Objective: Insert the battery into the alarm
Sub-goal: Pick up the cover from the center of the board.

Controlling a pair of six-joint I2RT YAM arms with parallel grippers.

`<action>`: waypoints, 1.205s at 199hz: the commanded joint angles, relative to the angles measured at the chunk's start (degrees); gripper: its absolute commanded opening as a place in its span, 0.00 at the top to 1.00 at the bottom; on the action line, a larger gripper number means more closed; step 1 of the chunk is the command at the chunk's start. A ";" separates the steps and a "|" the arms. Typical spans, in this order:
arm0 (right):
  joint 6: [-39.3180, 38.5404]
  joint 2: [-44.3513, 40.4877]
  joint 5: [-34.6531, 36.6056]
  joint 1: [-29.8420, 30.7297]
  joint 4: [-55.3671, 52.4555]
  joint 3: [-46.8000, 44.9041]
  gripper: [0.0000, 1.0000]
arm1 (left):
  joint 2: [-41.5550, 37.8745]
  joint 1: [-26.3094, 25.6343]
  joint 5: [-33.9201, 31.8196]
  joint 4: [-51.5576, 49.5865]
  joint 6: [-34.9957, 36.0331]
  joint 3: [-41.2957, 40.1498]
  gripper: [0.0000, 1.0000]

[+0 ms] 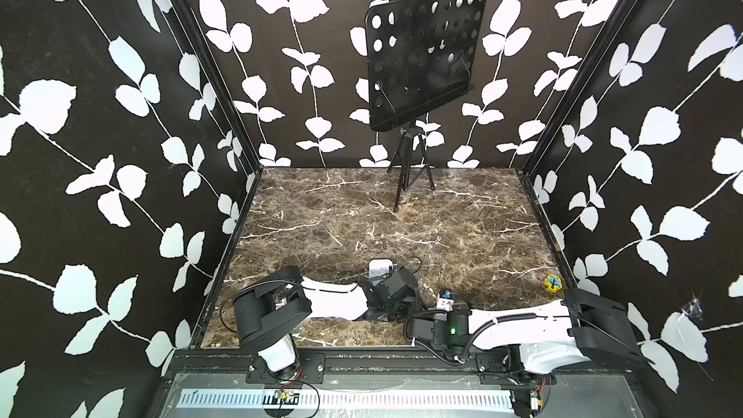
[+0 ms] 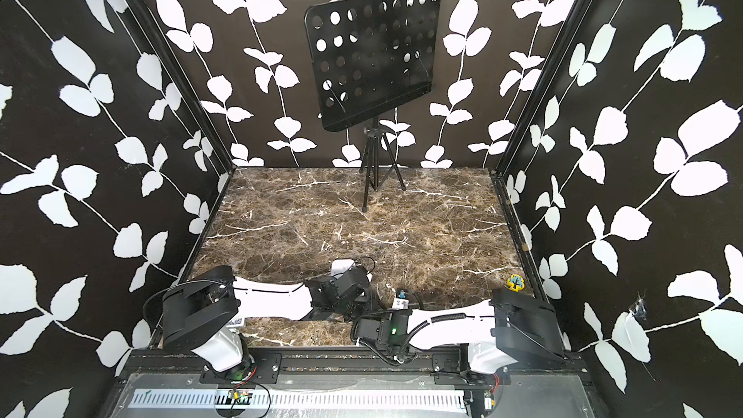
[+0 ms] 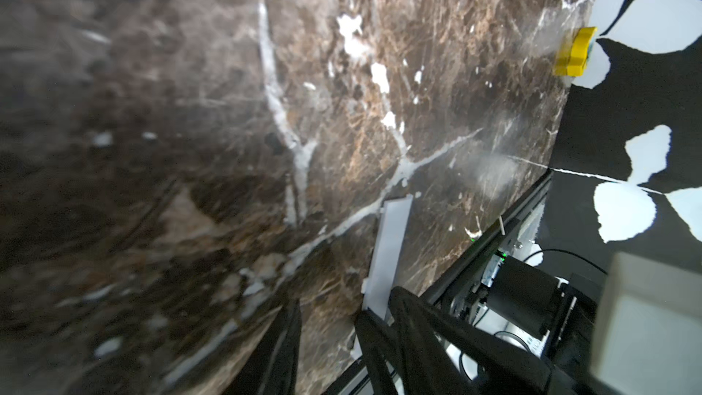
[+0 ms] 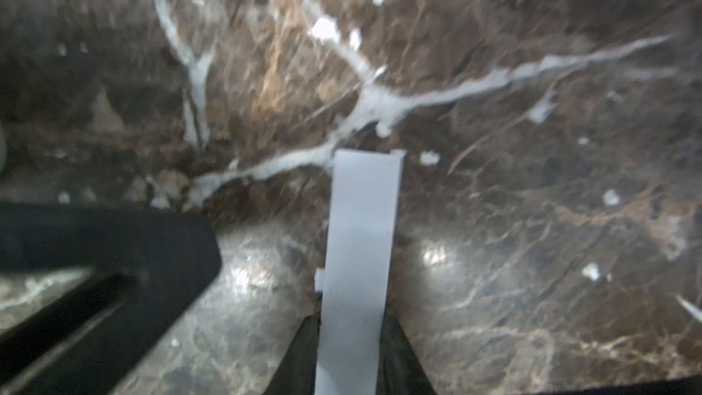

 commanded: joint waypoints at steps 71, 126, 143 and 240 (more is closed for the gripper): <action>1.79 0.60 -3.67 7.68 -6.90 1.23 0.71 | -0.52 0.59 -0.65 -1.77 0.34 0.60 0.57; -0.95 2.08 -2.80 7.74 -10.32 5.02 0.61 | -1.98 1.03 -1.64 -2.93 0.77 0.43 0.57; -1.45 2.69 -3.08 7.74 -10.02 5.68 0.62 | -2.13 1.02 -1.66 -3.27 0.95 0.51 0.57; 3.11 3.60 -5.28 7.66 -5.68 0.38 0.65 | -2.24 1.09 -1.53 -3.39 1.11 -0.09 0.57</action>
